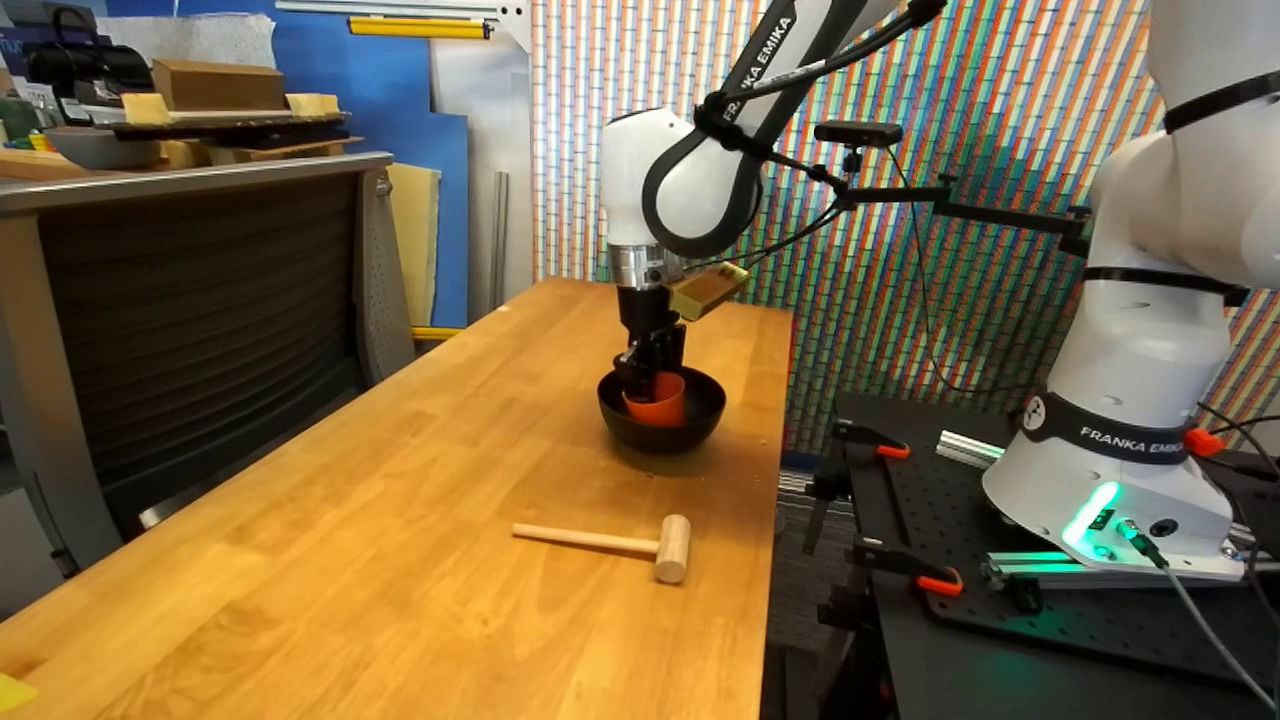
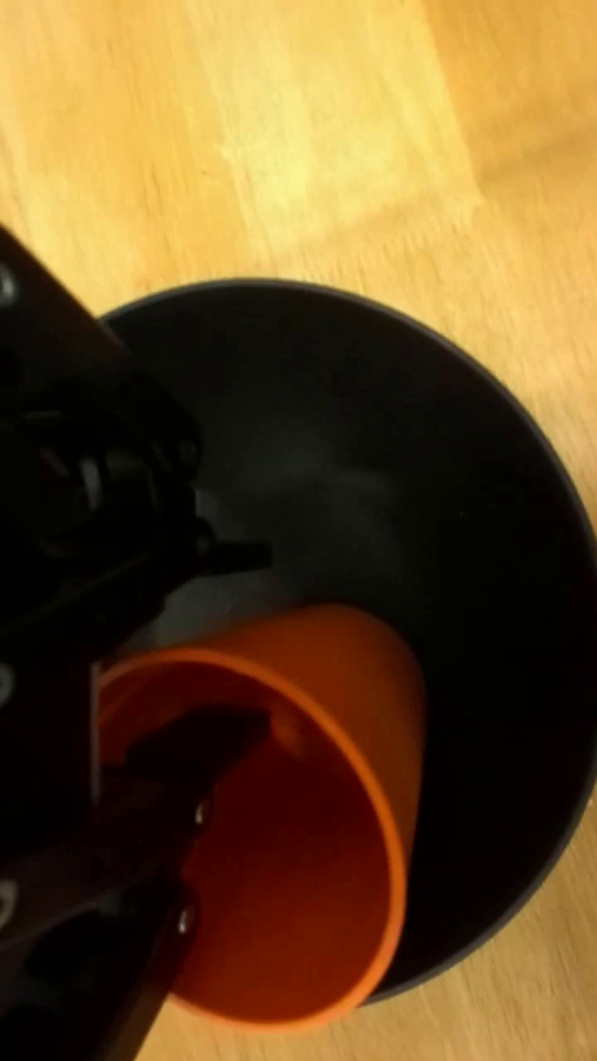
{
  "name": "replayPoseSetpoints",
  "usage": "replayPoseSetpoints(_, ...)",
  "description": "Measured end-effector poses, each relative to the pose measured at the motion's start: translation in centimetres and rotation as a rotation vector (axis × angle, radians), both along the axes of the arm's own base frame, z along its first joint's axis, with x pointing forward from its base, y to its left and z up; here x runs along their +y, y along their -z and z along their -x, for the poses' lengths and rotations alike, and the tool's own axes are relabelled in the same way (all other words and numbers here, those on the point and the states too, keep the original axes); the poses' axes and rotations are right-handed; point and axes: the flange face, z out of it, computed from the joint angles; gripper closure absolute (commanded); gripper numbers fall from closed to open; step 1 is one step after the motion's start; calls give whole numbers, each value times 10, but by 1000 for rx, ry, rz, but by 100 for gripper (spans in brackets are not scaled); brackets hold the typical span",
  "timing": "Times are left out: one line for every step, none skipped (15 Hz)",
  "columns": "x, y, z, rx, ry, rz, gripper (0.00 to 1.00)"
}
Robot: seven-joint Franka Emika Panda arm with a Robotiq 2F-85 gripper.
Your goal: Put the cup in the bowl
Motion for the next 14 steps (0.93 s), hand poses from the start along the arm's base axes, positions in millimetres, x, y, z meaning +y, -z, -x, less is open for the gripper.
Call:
replayPoseSetpoints(2,-1,0,0,-23,18,15)
replayPoseSetpoints(5,-2,-1,-2,-42,30,6)
replayPoseSetpoints(8,-5,-1,-8,-59,41,1)
replayPoseSetpoints(13,-11,-1,-17,-79,52,0)
replayPoseSetpoints(18,-19,0,-31,-100,62,0)
replayPoseSetpoints(25,-30,1,-50,-126,74,0)
replayPoseSetpoints(32,-45,3,-73,-153,85,0)
replayPoseSetpoints(38,-62,6,-100,-174,92,0)
replayPoseSetpoints(42,-82,9,-126,-189,97,0)
replayPoseSetpoints(44,-103,12,-152,-200,104,0)
replayPoseSetpoints(45,-124,15,-174,-205,109,0)
replayPoseSetpoints(45,-146,20,-195,-207,113,0)
replayPoseSetpoints(45,-167,25,-209,-216,115,0)
replayPoseSetpoints(44,-187,33,-209,-235,98,0)
